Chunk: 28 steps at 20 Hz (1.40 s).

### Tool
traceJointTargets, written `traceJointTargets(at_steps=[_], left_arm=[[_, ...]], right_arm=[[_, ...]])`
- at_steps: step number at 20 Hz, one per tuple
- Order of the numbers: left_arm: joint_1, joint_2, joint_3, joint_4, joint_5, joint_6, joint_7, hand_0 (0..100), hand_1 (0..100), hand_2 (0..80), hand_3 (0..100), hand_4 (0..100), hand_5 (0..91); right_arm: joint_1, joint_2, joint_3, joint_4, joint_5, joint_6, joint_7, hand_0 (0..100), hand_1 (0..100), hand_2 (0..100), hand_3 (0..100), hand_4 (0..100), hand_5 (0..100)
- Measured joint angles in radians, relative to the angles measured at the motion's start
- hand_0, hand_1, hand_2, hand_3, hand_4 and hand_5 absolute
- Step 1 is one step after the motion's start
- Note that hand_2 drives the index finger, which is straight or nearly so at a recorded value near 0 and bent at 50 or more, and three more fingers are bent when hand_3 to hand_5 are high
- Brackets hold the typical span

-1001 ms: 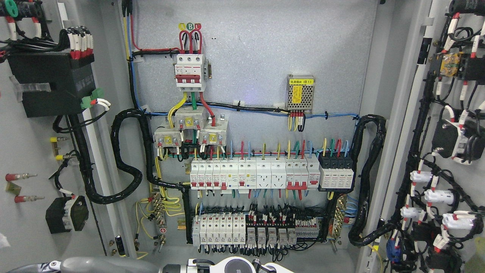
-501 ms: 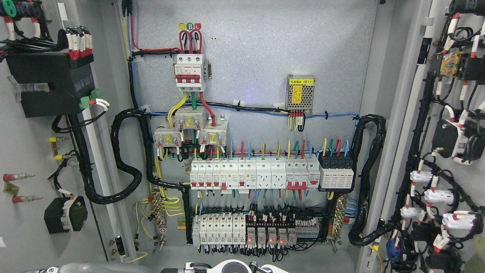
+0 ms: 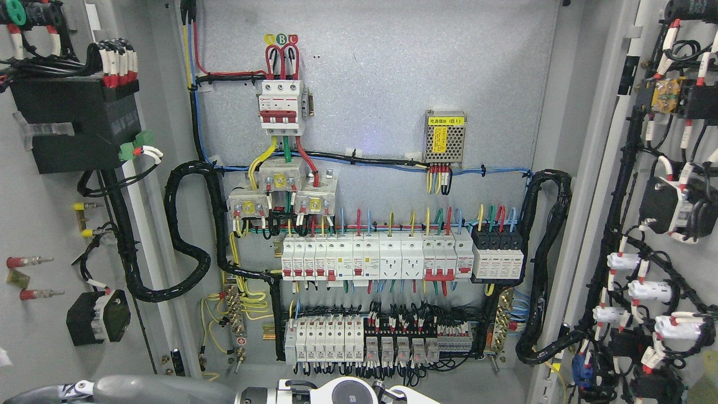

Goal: Open door with both hands

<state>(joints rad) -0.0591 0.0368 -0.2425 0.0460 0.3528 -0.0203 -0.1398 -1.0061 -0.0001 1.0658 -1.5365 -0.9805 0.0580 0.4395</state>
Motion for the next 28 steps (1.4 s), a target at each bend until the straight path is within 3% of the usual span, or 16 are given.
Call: traceJointTargets(at_steps=[9,11,22,28], left_arm=[[0.001,0.000,0.000,0.000,0.000,0.001,0.000,29,0,2.8,3,3,0.0],[0.001,0.000,0.000,0.000,0.000,0.000,0.000,29,0,2.8,3,3,0.0],[0.001,-0.001,0.000,-0.001,0.000,-0.002,0.000,29,0,2.8,3,3,0.0],[0.057,0.009,0.000,-0.091,0.000,-0.033,0.000,29,0,2.8,3,3,0.0]], right_arm=[[0.132,0.000,-0.084,-0.037,0.012,-0.001,0.005,22,0,0,0,0,0],[0.183,0.000,-0.116,-0.044,0.036,0.000,-0.018,22,0,0,0,0,0],[0.536,-0.061,-0.325,-0.172,0.238,-0.016,-0.138,22,0,0,0,0,0],[0.757,-0.086,-0.441,-0.266,0.439,-0.123,-0.156,22,0,0,0,0,0]])
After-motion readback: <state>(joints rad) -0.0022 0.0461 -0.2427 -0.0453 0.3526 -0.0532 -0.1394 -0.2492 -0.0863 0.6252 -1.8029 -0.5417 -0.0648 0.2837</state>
